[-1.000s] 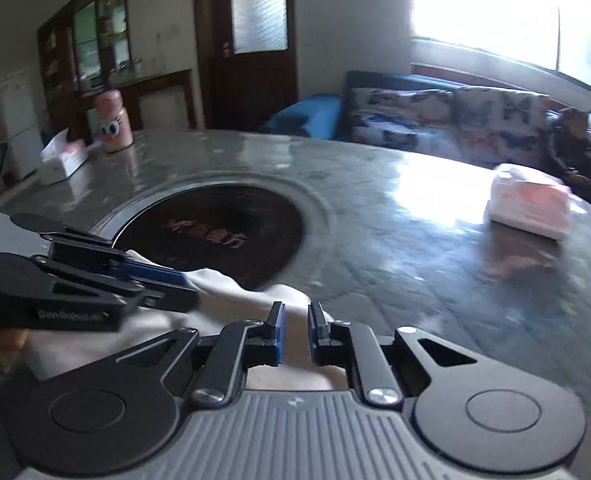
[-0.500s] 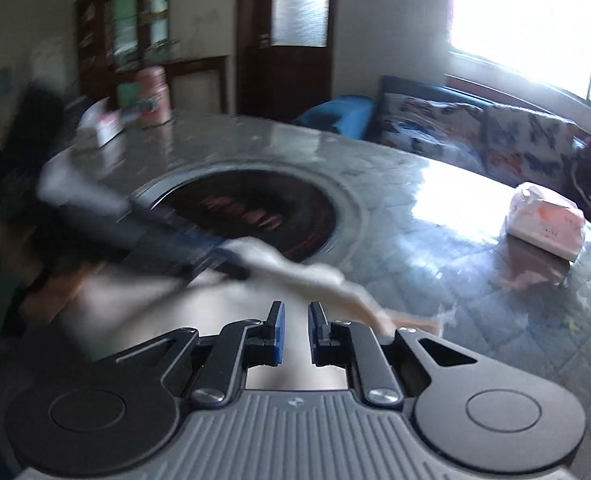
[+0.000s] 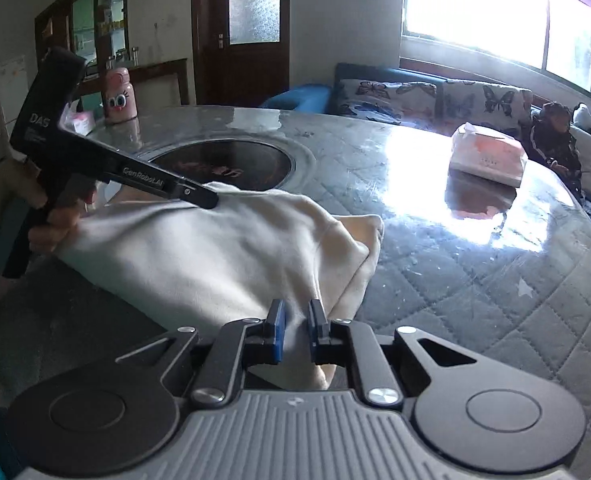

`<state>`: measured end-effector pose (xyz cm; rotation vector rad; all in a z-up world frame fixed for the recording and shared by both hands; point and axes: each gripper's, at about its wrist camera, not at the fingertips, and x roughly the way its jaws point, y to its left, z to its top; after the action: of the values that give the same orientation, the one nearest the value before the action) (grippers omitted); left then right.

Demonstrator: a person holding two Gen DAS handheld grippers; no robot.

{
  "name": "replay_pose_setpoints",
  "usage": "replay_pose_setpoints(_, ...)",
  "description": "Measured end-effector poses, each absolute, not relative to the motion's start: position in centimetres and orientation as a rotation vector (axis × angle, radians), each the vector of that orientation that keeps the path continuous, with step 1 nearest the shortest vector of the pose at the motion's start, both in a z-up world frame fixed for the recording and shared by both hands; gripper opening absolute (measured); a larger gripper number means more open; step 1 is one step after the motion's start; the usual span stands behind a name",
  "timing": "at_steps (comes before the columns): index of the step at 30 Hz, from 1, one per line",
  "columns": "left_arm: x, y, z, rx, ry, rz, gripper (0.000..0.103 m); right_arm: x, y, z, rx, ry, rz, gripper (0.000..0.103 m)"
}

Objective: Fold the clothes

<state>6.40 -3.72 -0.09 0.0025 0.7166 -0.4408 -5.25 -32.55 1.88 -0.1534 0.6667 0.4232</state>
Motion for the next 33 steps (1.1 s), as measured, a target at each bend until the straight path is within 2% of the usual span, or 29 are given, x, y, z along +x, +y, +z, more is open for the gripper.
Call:
replay_pose_setpoints(7,1.5,-3.0,2.2,0.009,0.648,-0.507,0.021,-6.0,-30.2,3.8,-0.234,0.604,0.479,0.011)
replay_pose_setpoints(14,-2.6,-1.9,1.1,0.02,0.675,-0.519,0.021,-5.2,-25.8,3.3,-0.258,0.611,0.61,0.011)
replay_pose_setpoints(19,-3.7,0.1,-0.1,-0.045,0.676,-0.49,0.021,-5.9,-24.3,1.7,-0.317,0.633,0.628,0.012)
replay_pose_setpoints(33,-4.0,3.6,0.6,-0.141,0.687,-0.426,0.021,-5.2,-22.7,3.0,-0.324,0.647,0.695,0.012)
